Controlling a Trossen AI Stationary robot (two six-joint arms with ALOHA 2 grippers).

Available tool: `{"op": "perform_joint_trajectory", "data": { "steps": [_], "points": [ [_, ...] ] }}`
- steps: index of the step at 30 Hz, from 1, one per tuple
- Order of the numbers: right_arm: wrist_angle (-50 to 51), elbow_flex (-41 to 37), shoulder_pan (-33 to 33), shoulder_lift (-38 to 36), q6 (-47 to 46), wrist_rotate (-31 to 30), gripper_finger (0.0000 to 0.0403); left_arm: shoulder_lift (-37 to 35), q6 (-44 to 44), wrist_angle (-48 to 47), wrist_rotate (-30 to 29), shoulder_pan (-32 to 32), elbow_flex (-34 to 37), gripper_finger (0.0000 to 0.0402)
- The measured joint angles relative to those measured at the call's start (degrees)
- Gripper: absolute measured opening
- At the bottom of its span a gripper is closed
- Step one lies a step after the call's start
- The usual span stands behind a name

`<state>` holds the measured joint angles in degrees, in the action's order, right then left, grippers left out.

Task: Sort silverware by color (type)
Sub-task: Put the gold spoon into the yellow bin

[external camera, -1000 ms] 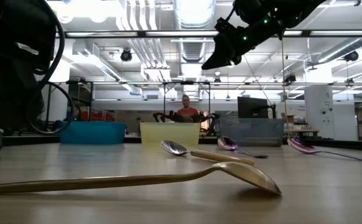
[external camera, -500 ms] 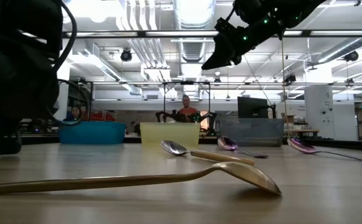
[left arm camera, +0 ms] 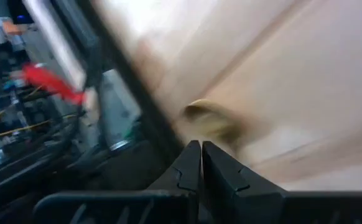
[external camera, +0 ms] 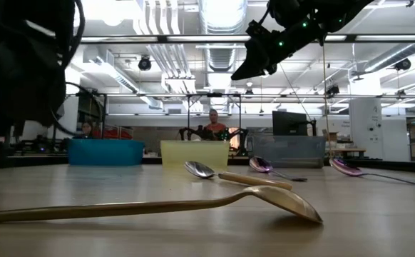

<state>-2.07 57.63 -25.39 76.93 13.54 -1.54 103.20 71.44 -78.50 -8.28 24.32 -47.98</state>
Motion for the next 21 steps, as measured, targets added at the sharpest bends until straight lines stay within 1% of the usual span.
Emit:
{"op": "perform_joint_trajectory", "data": {
  "steps": [2, 4, 6, 9, 11, 14, 16, 19, 21],
  "points": [
    [0.0, 0.0, 0.0, 0.0, 0.0, 0.0, 0.0086, -2.4, 0.0, -2.7, 0.3, -0.2, -0.4, 0.0],
    [0.0, 0.0, 0.0, 0.0, 0.0, 0.0, 0.0086, -5.7, 0.0, -2.9, 1.5, -0.8, -0.5, 0.0],
    [0.0, 0.0, 0.0, 0.0, 0.0, 0.0, 0.0086, -10.0, -0.8, -0.9, 3.5, -1.5, -0.8, 0.0],
    [0.0, 0.0, 0.0, 0.0, 0.0, 0.0, 0.0086, -18.1, -5.0, 3.8, 8.8, -2.5, -1.2, 0.0],
    [0.0, 0.0, 0.0, 0.0, 0.0, 0.0, 0.0086, -23.7, -6.1, 5.4, 10.5, -3.3, -1.5, 0.0],
    [0.0, 0.0, 0.0, 0.0, 0.0, 0.0, 0.0086, -31.0, -6.2, 5.5, 11.6, -4.7, -1.2, 0.0],
    [0.0, 0.0, 0.0, 0.0, 0.1, 0.0, 0.0086, -34.6, -4.9, 4.9, 12.0, -5.8, -0.4, 0.0],
    [0.0, 0.0, 0.0, 0.0, 0.1, 0.0, 0.0086, -37.9, -1.1, 4.3, 10.9, -7.4, 1.7, 0.0],
    [0.0, 0.0, 0.0, 0.0, 0.2, 0.0, 0.0086, -38.7, 1.6, 4.3, 10.0, -8.3, 3.8, 0.0]
  ]
}}
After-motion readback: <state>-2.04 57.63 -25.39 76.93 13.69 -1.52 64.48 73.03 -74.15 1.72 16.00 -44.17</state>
